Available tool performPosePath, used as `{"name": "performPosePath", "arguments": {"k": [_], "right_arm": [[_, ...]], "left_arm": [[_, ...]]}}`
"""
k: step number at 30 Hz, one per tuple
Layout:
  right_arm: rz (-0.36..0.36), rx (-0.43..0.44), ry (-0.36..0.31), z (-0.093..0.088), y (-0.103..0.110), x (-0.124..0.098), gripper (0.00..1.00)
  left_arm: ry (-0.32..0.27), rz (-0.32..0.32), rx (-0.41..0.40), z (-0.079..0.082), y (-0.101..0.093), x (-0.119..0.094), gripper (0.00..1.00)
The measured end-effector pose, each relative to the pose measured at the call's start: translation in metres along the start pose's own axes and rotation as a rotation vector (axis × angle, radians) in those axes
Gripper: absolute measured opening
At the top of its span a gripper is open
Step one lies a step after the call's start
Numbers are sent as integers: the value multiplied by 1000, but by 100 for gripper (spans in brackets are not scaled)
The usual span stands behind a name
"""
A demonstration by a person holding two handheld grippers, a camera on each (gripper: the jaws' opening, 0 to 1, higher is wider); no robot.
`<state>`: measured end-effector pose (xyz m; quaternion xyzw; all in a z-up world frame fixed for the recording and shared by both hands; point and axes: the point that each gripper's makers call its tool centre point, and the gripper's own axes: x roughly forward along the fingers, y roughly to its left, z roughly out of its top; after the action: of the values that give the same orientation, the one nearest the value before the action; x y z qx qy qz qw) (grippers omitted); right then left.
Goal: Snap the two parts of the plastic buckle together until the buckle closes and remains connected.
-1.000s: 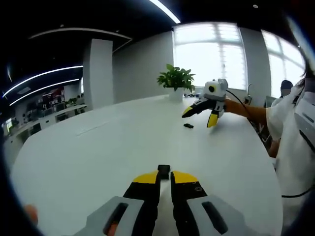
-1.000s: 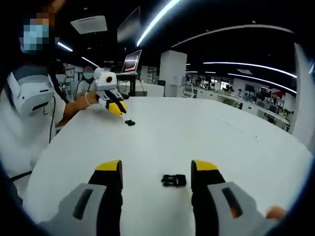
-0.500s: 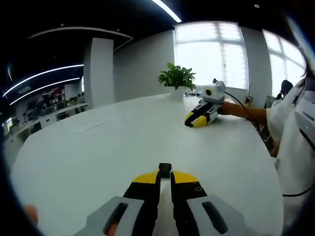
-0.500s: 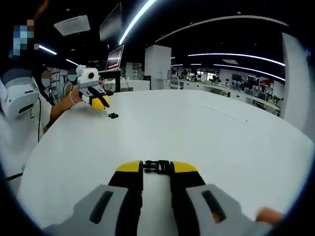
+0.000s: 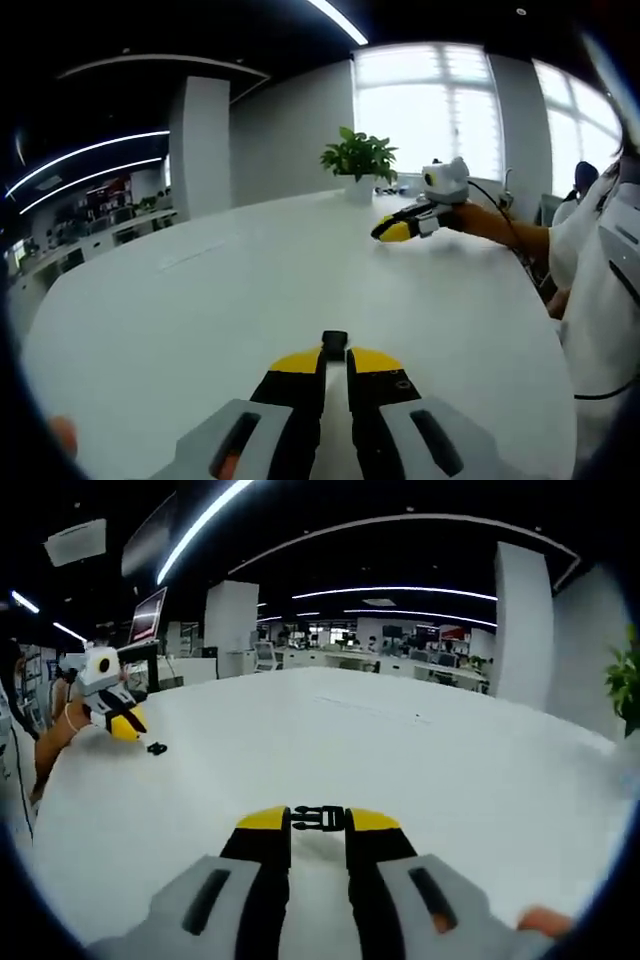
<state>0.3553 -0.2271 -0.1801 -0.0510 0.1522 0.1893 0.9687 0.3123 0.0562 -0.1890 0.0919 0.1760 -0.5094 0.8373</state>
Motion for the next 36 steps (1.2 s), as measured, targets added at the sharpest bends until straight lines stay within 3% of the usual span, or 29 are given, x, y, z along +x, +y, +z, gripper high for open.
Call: {"name": "performPosePath", "arguments": {"k": [2,5,12,17,23,36], "right_arm": [[-84,75,-40,3,-13,-4,20],[-147,43,-31,0,-21,-7,20],[-169,27,-27,-6,-27,-3,20],[-134,58,-8,-16,-20,0,20],[-120,22,16,-21,-18,0,20],[-41,38,-54,-6,-3,1,20]], "left_arm": [[1,-2,0,0,-1,0,7],[2,-3,-1,0,-1,0,7],[-2,2,-2,1,0,0,7],[-5,0,-2,1,0,-1,7],[-7,0,3,2,-1,-1,7],[-9,-2,2,2,-2,-1,7]]}}
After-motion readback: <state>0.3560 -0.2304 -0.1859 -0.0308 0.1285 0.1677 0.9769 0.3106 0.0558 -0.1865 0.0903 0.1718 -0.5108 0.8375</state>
